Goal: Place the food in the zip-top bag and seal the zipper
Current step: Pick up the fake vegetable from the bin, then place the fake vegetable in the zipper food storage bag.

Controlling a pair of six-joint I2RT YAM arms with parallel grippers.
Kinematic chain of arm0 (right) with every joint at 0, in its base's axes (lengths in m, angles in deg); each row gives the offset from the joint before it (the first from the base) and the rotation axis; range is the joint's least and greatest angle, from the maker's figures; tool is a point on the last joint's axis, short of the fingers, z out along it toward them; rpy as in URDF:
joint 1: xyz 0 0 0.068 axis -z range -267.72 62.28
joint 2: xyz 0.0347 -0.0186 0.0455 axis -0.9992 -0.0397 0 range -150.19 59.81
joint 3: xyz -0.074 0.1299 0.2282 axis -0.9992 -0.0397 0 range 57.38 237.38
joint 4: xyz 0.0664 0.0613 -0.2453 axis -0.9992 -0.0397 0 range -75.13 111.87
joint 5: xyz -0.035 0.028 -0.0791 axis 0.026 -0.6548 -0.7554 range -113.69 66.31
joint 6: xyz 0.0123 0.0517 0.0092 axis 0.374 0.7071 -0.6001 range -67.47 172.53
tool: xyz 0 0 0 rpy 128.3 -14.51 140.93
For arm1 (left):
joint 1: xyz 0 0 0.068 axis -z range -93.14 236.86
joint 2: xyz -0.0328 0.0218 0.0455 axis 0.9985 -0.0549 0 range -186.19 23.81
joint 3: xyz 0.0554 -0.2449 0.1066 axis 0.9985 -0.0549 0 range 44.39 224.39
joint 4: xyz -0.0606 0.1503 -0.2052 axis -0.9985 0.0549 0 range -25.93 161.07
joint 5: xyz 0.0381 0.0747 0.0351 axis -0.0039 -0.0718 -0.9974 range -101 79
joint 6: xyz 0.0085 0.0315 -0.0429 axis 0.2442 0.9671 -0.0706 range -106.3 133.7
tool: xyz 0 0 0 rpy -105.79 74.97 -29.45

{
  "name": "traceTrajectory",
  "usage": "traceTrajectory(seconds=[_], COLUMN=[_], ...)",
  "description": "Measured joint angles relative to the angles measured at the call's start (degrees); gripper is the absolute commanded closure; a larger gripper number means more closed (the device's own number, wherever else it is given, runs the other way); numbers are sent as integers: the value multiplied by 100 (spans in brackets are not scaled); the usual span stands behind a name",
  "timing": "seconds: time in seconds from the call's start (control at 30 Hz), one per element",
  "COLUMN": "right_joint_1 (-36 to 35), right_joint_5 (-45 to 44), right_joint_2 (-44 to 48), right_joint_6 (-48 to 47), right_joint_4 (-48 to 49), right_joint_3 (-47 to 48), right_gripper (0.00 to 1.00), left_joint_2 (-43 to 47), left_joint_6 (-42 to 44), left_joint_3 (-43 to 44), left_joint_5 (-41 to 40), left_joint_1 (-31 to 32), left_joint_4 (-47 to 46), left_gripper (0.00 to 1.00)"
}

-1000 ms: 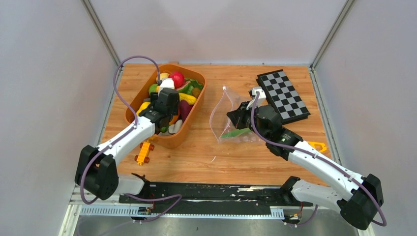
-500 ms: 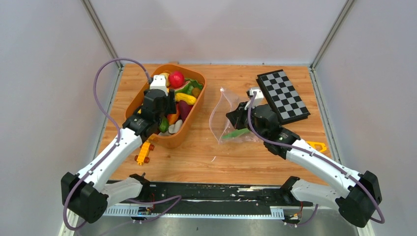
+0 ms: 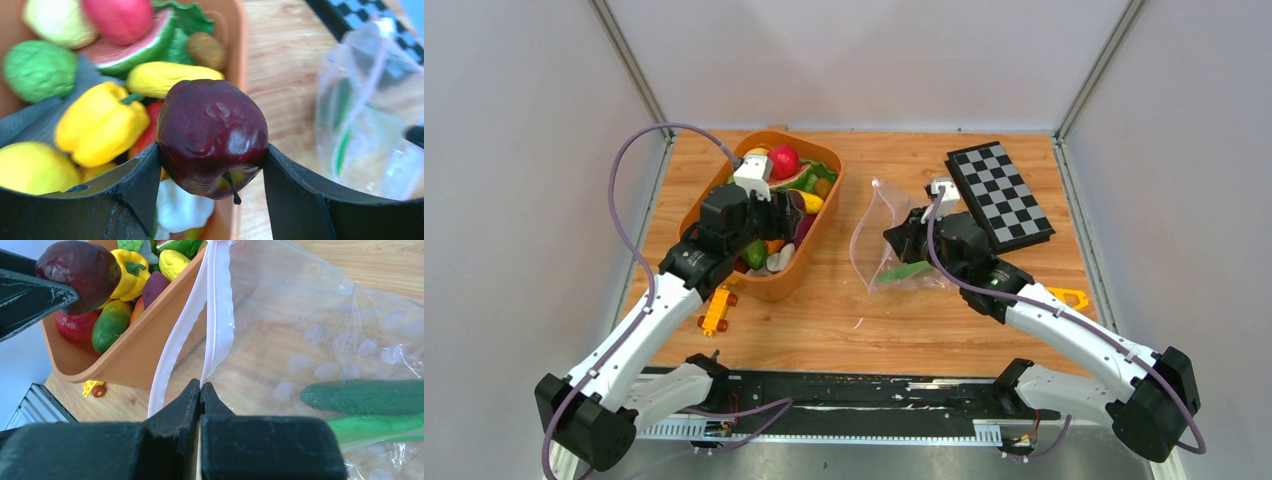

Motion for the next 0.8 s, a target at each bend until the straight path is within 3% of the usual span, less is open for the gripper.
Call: traceTrajectory(seconds=[0.37,0.6,0.8], right_joint_1=[0,0,0], right_joint_5=[46,101,170], right_joint_2=[0,0,0], right_joint_6=[2,4,15], right_joint_4=[0,2,2], right_joint_3=[0,0,0], right_gripper=[100,100,100], left_joint_2=[-173,-426,-675], left_joint_6=[-212,-415,-529], left_joint_3=[0,-2,-55], left_joint_5=[2911,4210,4688], left_joint_1=[0,26,363], left_joint_4=[-728,-1156,-1469], left_gripper=[63,62,62])
